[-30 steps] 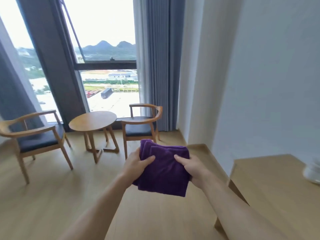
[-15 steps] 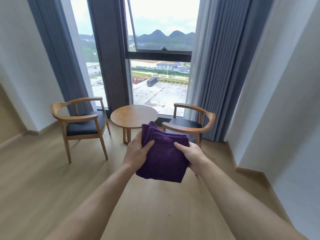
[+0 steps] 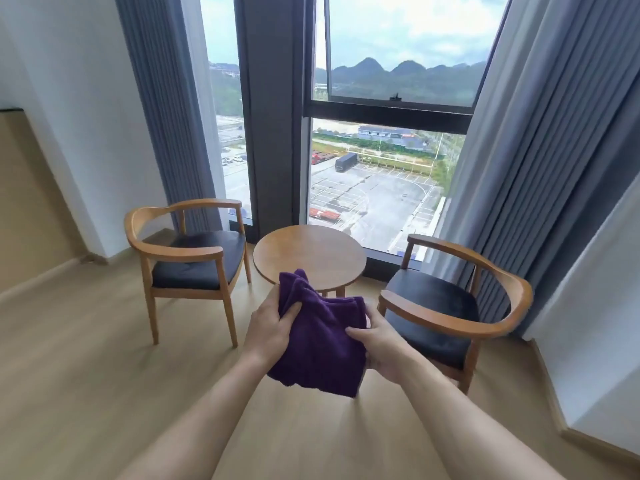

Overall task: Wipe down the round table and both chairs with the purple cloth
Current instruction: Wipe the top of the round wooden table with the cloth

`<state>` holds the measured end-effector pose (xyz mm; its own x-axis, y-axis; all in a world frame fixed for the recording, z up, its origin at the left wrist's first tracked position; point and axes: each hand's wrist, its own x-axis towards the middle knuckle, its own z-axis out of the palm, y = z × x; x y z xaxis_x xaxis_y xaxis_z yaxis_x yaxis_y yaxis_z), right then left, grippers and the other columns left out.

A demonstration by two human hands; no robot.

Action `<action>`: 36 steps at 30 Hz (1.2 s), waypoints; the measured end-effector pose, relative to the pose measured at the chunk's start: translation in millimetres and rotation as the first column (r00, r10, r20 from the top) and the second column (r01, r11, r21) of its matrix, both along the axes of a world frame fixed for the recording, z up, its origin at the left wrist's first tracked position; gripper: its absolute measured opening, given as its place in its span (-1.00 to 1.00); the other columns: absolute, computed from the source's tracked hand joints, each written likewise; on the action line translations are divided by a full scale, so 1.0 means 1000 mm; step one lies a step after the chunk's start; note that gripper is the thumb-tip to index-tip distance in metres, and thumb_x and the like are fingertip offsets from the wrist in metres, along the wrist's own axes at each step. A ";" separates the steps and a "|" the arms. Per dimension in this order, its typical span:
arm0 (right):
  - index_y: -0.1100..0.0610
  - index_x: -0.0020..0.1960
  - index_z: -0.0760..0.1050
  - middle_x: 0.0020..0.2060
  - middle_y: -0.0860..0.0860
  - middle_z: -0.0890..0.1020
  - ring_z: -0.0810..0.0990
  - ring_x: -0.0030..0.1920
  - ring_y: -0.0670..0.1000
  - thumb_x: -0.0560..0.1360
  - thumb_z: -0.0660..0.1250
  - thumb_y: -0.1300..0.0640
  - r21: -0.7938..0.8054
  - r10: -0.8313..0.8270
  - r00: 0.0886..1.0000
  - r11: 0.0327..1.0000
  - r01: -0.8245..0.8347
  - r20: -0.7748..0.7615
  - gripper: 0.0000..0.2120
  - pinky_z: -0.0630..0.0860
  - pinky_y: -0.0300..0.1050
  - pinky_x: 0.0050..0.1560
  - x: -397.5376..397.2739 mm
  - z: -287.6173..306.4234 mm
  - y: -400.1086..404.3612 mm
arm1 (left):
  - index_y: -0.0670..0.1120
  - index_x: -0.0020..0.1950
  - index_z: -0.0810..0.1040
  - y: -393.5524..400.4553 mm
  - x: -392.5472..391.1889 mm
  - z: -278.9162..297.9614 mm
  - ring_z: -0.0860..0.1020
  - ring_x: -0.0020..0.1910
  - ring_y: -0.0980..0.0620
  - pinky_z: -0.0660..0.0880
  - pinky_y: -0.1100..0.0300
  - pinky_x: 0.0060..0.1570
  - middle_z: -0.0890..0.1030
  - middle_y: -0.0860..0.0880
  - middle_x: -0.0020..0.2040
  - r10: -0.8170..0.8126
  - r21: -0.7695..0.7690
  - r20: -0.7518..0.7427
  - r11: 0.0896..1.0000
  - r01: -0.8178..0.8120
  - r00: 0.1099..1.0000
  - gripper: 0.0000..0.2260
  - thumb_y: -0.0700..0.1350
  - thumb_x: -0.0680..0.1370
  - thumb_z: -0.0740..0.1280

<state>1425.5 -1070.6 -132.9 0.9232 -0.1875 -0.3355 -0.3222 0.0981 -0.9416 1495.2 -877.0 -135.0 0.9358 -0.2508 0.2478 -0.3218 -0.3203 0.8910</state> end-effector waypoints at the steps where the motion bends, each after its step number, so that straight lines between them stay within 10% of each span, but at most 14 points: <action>1: -0.16 0.37 0.35 0.23 0.00 0.57 0.61 0.17 0.16 0.57 0.33 0.27 -0.043 -0.033 0.999 0.999 0.032 -0.003 -0.50 0.61 0.30 0.10 0.024 -0.005 -0.005 | 0.21 0.26 0.43 -0.006 0.025 -0.008 0.55 -0.02 0.26 0.41 0.39 -0.08 0.58 0.28 0.02 -0.023 0.000 -0.007 1.000 0.023 1.000 -0.80 0.02 0.65 0.28; 12: -0.03 0.46 0.34 0.26 -0.01 0.58 0.60 0.14 -0.02 0.58 0.36 0.18 -0.292 -0.229 0.972 0.927 0.234 0.051 -0.52 0.63 -0.12 0.02 0.252 -0.025 -0.054 | 0.15 0.36 0.42 -0.064 0.277 -0.032 0.55 0.07 0.02 0.49 0.06 0.12 0.57 0.15 0.09 -0.133 0.092 -0.078 0.986 0.140 0.988 -0.72 0.04 0.64 0.26; 25: -0.03 0.45 0.31 0.25 -0.06 0.53 0.53 0.22 0.02 0.36 0.50 0.17 -0.439 -0.081 0.991 0.898 0.027 -0.104 -0.28 0.50 0.02 0.28 0.502 -0.157 -0.116 | 0.10 0.27 0.45 -0.123 0.504 -0.159 0.51 -0.07 0.05 0.38 0.14 0.00 0.49 0.27 -0.11 -0.007 0.241 -0.177 0.969 0.050 0.984 -0.81 -0.03 0.65 0.25; 31: -0.03 0.43 0.33 0.14 -0.11 0.50 0.48 0.12 -0.06 0.41 0.47 0.18 -0.501 -0.042 0.986 0.864 -0.044 -0.159 -0.36 0.38 -0.20 0.07 0.589 -0.235 -0.137 | 0.00 0.37 0.43 -0.147 0.587 -0.237 0.57 0.01 -0.14 0.38 0.12 0.00 0.61 -0.03 0.00 0.049 0.328 -0.229 0.944 0.030 0.972 -0.72 -0.03 0.66 0.24; 36: -0.01 0.54 0.18 0.39 0.05 0.44 0.45 0.35 0.09 0.42 0.49 0.18 -0.630 -0.062 0.988 0.776 -0.042 -0.142 -0.21 0.41 -0.06 0.32 0.639 -0.295 -0.148 | -0.06 0.39 0.41 -0.158 0.644 -0.303 0.53 0.19 -0.23 0.44 -0.02 0.16 0.58 -0.14 0.19 0.114 0.420 -0.219 0.907 -0.012 0.969 -0.64 -0.05 0.60 0.32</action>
